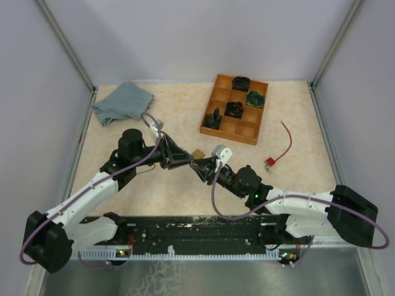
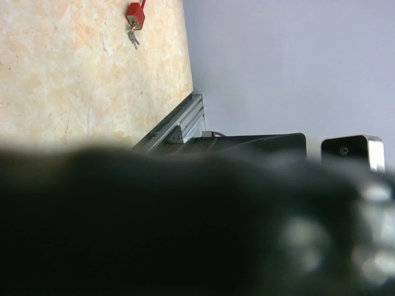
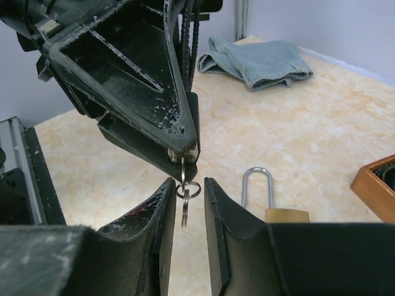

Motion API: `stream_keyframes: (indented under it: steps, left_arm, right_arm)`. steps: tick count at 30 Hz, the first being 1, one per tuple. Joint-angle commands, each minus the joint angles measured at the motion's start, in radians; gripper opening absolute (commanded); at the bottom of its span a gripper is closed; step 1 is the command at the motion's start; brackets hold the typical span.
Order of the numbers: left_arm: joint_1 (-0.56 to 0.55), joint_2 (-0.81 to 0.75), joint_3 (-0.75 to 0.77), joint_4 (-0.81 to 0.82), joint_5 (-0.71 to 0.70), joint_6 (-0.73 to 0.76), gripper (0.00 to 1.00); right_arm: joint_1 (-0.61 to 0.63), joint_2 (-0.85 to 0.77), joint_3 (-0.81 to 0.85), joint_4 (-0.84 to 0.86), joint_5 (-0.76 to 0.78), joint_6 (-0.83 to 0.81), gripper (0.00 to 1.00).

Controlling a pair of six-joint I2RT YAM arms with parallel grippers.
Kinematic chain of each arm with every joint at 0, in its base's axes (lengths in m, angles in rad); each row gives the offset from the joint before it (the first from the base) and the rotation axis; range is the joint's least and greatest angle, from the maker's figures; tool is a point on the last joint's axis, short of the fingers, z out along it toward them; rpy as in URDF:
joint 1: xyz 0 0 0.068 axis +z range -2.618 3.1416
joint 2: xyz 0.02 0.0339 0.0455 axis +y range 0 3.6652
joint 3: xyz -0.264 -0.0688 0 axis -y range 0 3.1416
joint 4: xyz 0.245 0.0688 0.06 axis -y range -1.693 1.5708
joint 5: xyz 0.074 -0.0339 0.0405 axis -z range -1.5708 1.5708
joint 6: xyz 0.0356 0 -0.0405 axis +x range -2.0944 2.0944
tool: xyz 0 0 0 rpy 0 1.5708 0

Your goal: Unlock with the key

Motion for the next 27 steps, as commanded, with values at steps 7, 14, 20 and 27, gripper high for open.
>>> stream_keyframes:
  steps: [7,14,20,27]
  left_arm:
    - [0.006,0.007,-0.004,0.065,0.035,-0.006,0.0]
    - [0.006,0.004,-0.007,0.066,0.033,-0.008,0.0]
    - [0.0,0.023,-0.008,0.044,0.062,-0.015,0.0]
    - [-0.036,0.014,-0.005,-0.031,0.013,0.013,0.0]
  right_arm:
    - [0.019,-0.002,0.041,0.101,0.011,0.006,0.24]
    - [0.02,-0.006,0.044,0.079,0.019,0.005,0.0]
    - [0.021,-0.01,0.095,-0.021,-0.027,-0.131,0.0]
    - [0.02,0.003,0.176,-0.108,-0.066,-0.379,0.0]
